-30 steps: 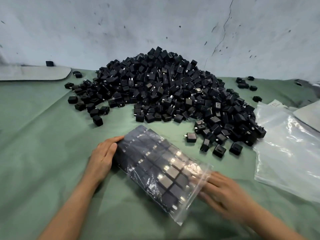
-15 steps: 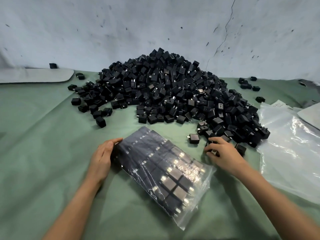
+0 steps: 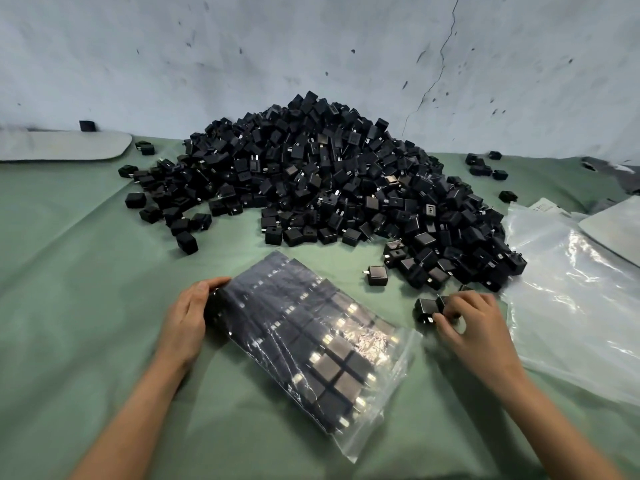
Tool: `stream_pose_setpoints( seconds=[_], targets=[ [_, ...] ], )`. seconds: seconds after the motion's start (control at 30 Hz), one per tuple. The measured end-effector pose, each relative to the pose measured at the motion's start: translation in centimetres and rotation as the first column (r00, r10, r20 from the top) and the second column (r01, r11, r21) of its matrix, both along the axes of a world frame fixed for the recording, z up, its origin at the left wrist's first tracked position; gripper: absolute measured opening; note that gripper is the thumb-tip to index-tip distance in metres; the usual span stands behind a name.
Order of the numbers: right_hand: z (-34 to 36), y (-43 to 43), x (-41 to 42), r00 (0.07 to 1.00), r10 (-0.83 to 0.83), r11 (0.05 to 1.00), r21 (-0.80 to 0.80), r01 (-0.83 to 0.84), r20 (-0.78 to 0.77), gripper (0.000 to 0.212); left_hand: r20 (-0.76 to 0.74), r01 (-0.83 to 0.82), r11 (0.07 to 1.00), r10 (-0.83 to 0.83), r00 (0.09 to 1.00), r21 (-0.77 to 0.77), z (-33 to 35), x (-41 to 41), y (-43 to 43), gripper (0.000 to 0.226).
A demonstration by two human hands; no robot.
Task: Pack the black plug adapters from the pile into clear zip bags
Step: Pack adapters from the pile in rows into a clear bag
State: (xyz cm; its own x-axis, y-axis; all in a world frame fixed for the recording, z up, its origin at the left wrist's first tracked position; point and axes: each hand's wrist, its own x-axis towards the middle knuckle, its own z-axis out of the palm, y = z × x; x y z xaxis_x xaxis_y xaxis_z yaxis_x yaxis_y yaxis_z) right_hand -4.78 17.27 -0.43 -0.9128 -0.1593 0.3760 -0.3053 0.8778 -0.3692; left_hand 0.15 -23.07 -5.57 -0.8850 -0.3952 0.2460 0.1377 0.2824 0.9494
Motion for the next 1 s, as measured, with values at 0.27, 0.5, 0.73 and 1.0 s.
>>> stream_pose_setpoints(
  seconds=[0.27, 0.5, 0.73, 1.0],
  targets=[
    [-1.0, -0.9, -0.1, 0.962, 0.074, 0.971, 0.2, -0.129, 0.262, 0.026, -0.01, 0.004, 1.0, -0.004, 1.0, 0.019, 0.0, 0.0, 0.0, 0.05],
    [-0.3, -0.7, 1.0, 0.975, -0.019, 0.999, -0.04, 0.029, 0.223, 0.029, 0.005, 0.005, 1.0, -0.005, 1.0, 0.016, -0.2, 0.0, -0.1, 0.053],
    [-1.0, -0.3, 2.9, 0.934, 0.212, 0.971, 0.042, -0.234, 0.287, 0.035, -0.001, 0.02, 1.0, -0.02, 1.0, 0.0, -0.3, 0.1, -0.1, 0.049],
    [-0.4, -0.1, 3.8, 0.95, 0.117, 0.968, -0.248, -0.043, 0.29, 0.02, 0.0, 0.022, 1.0, -0.022, 1.0, 0.0, -0.3, 0.1, 0.0, 0.046]
  ],
)
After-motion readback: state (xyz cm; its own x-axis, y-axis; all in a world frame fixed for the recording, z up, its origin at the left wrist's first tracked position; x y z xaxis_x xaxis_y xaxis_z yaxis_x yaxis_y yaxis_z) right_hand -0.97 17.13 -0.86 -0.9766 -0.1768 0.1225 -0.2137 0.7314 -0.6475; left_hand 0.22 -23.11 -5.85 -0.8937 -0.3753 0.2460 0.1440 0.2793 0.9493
